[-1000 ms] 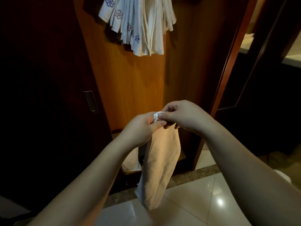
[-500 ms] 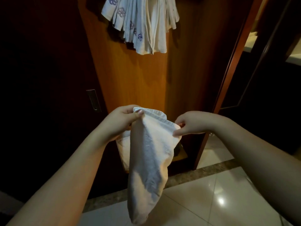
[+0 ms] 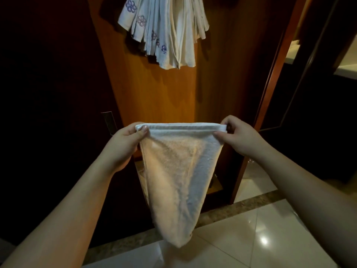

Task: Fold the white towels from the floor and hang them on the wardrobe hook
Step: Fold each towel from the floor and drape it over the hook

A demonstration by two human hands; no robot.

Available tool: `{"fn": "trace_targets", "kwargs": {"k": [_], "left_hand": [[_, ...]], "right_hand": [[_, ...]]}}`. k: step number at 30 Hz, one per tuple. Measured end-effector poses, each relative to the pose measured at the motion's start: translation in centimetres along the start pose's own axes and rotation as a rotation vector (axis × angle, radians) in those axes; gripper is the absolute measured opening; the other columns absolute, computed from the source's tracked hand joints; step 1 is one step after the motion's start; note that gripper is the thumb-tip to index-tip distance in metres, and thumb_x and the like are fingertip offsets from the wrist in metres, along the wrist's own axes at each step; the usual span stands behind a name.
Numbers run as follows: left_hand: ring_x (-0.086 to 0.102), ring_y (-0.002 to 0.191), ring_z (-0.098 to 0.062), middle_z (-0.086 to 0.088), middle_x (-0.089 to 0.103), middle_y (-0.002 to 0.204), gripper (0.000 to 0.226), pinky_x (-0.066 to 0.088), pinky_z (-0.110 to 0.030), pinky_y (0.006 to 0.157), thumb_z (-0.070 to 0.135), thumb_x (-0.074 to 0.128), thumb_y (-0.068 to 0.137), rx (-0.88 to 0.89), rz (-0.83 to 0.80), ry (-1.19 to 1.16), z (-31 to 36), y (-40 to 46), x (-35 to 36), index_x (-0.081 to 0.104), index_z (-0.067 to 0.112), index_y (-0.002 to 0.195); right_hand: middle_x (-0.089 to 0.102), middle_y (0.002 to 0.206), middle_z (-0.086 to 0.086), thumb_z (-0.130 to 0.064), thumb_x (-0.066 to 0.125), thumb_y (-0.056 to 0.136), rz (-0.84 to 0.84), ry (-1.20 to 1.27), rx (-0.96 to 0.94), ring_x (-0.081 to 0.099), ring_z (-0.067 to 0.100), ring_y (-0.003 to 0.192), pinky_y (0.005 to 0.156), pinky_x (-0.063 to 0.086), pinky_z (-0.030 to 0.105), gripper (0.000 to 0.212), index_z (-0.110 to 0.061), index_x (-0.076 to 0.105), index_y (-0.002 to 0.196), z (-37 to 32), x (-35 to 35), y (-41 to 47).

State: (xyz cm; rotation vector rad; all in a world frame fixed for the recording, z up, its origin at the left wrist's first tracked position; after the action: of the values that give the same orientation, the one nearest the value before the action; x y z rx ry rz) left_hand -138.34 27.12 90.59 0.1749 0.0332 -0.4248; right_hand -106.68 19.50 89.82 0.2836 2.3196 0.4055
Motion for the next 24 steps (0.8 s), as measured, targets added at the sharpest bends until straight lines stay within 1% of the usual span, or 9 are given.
{"fn": "trace_targets", "kwargs": {"k": [4, 6, 9, 12, 16, 18, 20, 22, 24], "left_hand": [[0.066, 0.078, -0.01, 0.007, 0.071, 0.082, 0.02, 0.051, -0.032, 0.074, 0.038, 0.06, 0.088, 0.047, 0.038, -0.079, 0.3, 0.1, 0.7, 0.073, 0.024, 0.091], [0.066, 0.077, -0.011, 0.006, 0.07, 0.082, 0.019, 0.053, -0.031, 0.073, 0.037, 0.059, 0.088, 0.058, 0.031, -0.1, 0.4, 0.2, 1.0, 0.074, 0.025, 0.089], [0.068, 0.076, -0.009, 0.008, 0.072, 0.082, 0.019, 0.056, -0.025, 0.064, 0.039, 0.058, 0.089, 0.083, 0.04, -0.101, 0.7, 0.4, 1.5, 0.074, 0.028, 0.09], [0.068, 0.074, -0.004, 0.012, 0.072, 0.081, 0.019, 0.054, -0.021, 0.06, 0.041, 0.056, 0.091, 0.14, 0.097, -0.083, 1.4, 0.6, 1.8, 0.075, 0.039, 0.087], [0.065, 0.072, 0.003, 0.017, 0.072, 0.08, 0.023, 0.051, -0.014, 0.062, 0.035, 0.054, 0.096, 0.266, 0.149, -0.069, 2.3, 0.6, 2.3, 0.074, 0.041, 0.087], [0.065, 0.075, 0.001, 0.015, 0.072, 0.082, 0.022, 0.051, -0.015, 0.063, 0.036, 0.054, 0.096, 0.275, 0.174, -0.084, 2.2, 0.7, 2.5, 0.074, 0.039, 0.088], [0.065, 0.075, -0.003, 0.012, 0.072, 0.082, 0.021, 0.052, -0.018, 0.062, 0.038, 0.055, 0.095, 0.249, 0.179, -0.105, 2.0, 0.8, 2.6, 0.074, 0.038, 0.088], [0.066, 0.075, -0.006, 0.01, 0.072, 0.083, 0.02, 0.053, -0.02, 0.062, 0.039, 0.055, 0.093, 0.215, 0.16, -0.127, 2.0, 1.0, 2.6, 0.074, 0.037, 0.087], [0.067, 0.075, -0.006, 0.01, 0.073, 0.083, 0.019, 0.054, -0.021, 0.06, 0.04, 0.056, 0.093, 0.205, 0.131, -0.121, 2.0, 1.0, 2.6, 0.074, 0.038, 0.088]], "right_hand": [[0.072, 0.106, -0.016, -0.029, 0.068, 0.096, 0.069, 0.447, 0.091, 0.07, 0.003, 0.095, 0.076, 0.053, 0.015, 0.022, -0.044, 0.06, 0.11, -0.3, 0.5, -0.1], [0.072, 0.095, -0.023, -0.031, 0.064, 0.099, 0.132, 0.385, 0.082, 0.068, -0.003, 0.089, 0.069, 0.047, 0.006, 0.01, -0.041, 0.068, 0.099, -0.5, 0.6, -0.4], [0.066, 0.092, -0.032, -0.043, 0.052, 0.102, 0.211, 0.25, 0.047, 0.061, -0.012, 0.086, 0.064, 0.04, 0.0, 0.018, -0.055, 0.062, 0.092, -1.4, 0.2, -0.9], [0.064, 0.089, -0.032, -0.046, 0.048, 0.1, 0.328, 0.217, -0.033, 0.06, -0.011, 0.08, 0.062, 0.042, 0.004, 0.017, -0.056, 0.059, 0.091, -2.4, -0.1, -0.9], [0.063, 0.079, -0.031, -0.05, 0.054, 0.098, 0.445, 0.25, -0.089, 0.057, -0.007, 0.067, 0.056, 0.04, 0.011, 0.014, -0.059, 0.06, 0.09, -3.1, -0.1, -0.7], [0.066, 0.079, -0.026, -0.07, 0.057, 0.088, 0.394, 0.296, -0.071, 0.059, -0.005, 0.068, 0.058, 0.043, 0.012, 0.014, -0.058, 0.065, 0.089, -3.0, -0.6, -0.5], [0.074, 0.093, -0.023, -0.086, 0.062, 0.07, 0.209, 0.397, -0.032, 0.07, -0.001, 0.082, 0.069, 0.052, 0.013, 0.044, -0.052, 0.07, 0.097, -2.8, -1.1, -0.2], [0.077, 0.11, -0.005, -0.08, 0.078, 0.057, -0.054, 0.577, 0.078, 0.074, 0.016, 0.1, 0.08, 0.059, 0.025, 0.075, -0.032, 0.071, 0.115, -2.3, -1.3, 0.1], [0.076, 0.116, 0.007, -0.066, 0.092, 0.05, -0.26, 0.699, 0.207, 0.073, 0.027, 0.106, 0.081, 0.06, 0.032, 0.094, -0.015, 0.066, 0.124, -1.9, -1.6, 0.0]]}}
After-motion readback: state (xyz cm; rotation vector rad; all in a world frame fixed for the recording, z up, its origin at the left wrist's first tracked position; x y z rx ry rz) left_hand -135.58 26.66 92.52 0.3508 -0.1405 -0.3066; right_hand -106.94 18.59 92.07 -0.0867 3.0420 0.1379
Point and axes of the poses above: each hand's wrist, its own y-axis towards the middle knuckle, its own x-axis out of the palm, z = x × y, the point moved 2 cm from there along y, towards the middle knuckle
